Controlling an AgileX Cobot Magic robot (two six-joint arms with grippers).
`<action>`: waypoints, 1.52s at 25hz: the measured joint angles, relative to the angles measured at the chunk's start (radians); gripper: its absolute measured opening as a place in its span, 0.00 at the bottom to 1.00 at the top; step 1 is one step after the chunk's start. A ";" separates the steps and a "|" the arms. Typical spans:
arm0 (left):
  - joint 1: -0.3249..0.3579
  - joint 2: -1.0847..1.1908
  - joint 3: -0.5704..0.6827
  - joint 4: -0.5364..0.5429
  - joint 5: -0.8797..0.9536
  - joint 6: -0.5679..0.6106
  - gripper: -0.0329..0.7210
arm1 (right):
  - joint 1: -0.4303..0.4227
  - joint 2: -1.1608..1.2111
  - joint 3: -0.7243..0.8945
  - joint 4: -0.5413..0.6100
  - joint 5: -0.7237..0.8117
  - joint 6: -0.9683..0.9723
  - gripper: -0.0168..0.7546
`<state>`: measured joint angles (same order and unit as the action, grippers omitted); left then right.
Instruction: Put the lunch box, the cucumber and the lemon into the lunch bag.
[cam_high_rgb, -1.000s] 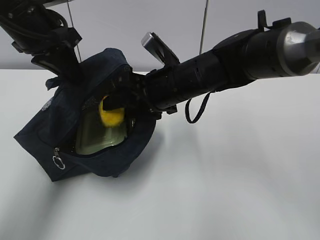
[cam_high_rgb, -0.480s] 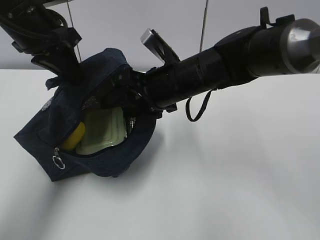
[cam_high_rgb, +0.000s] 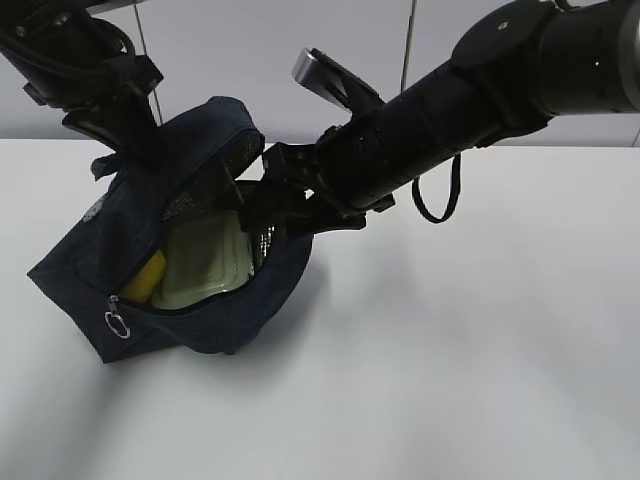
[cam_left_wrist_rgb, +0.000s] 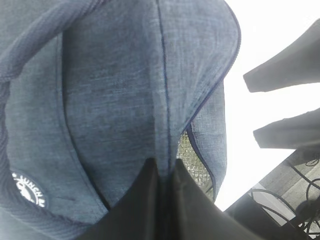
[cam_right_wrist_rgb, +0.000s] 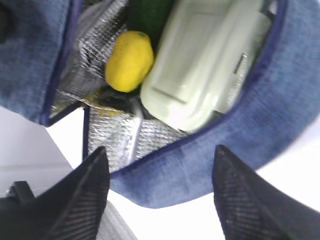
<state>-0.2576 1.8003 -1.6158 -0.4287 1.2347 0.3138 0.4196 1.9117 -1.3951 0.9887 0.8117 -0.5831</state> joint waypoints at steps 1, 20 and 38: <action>0.000 0.000 0.000 0.000 0.000 0.000 0.04 | -0.003 -0.005 0.000 -0.029 0.003 0.020 0.65; 0.000 0.000 0.000 0.000 0.000 0.004 0.04 | -0.014 0.034 0.250 0.431 -0.135 -0.298 0.65; 0.000 0.000 0.000 0.002 0.000 0.004 0.04 | -0.014 0.106 0.251 0.635 -0.158 -0.456 0.16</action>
<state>-0.2576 1.8003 -1.6158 -0.4269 1.2347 0.3177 0.4051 2.0174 -1.1440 1.6237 0.6533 -1.0389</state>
